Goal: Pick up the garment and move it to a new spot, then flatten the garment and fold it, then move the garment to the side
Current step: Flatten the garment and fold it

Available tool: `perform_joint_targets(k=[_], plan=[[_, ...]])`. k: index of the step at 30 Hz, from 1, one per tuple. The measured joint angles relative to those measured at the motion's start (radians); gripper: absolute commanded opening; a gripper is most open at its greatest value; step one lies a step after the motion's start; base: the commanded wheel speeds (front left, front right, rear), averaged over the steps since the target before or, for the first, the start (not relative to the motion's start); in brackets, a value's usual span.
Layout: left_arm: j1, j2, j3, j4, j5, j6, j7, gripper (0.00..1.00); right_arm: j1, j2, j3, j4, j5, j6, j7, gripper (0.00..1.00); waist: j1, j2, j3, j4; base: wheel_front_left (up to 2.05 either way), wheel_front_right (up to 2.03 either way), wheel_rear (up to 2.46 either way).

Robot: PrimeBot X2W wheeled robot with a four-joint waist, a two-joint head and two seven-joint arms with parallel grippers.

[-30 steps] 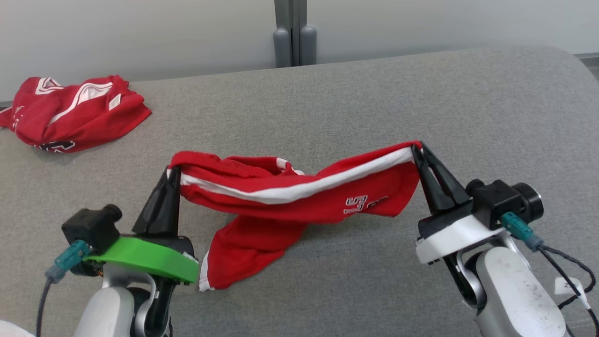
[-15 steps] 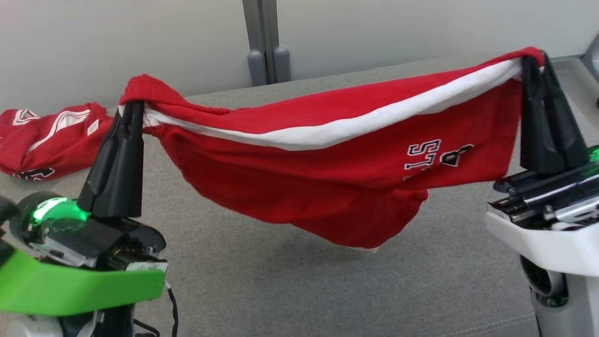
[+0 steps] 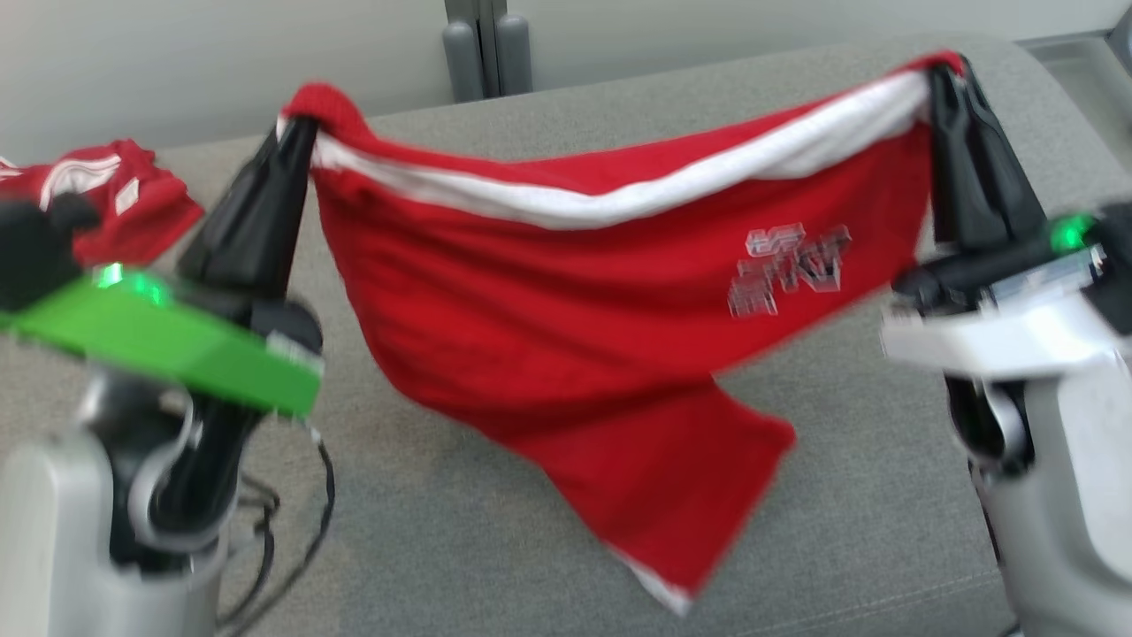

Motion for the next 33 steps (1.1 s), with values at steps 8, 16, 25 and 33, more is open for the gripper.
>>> perform_joint_targets(k=[8, 16, 25, 33], plan=[[-0.609, -0.013, -0.003, 0.463, 0.098, 0.02, 0.017, 0.0, -0.577, 0.013, 0.027, 0.419, 0.041, 0.0, -0.047, 0.0, 0.0, 0.0, 0.128, -0.001, 0.0, 0.0, 0.0], [-0.825, -0.06, 0.006, 0.8, 0.113, -0.025, -0.115, 0.0, -0.796, 0.101, 0.0, 0.653, -0.02, 0.0, -0.067, 0.0, 0.0003, 0.0, 0.255, -0.014, 0.0, 0.0, 0.0], [-0.532, -0.104, -0.033, 0.988, 0.045, -0.131, -0.185, 0.0, -0.552, 0.118, 0.025, 0.679, -0.004, 0.0, -0.067, 0.0, 0.0002, 0.0, 0.382, -0.01, 0.0, 0.0, 0.0], [-0.337, -0.088, -0.084, 0.866, -0.029, -0.161, -0.217, 0.0, -0.335, 0.113, -0.038, 0.491, 0.013, 0.0, -0.067, 0.0, 0.0001, 0.0, 0.4, 0.01, 0.0, 0.0, 0.0]])
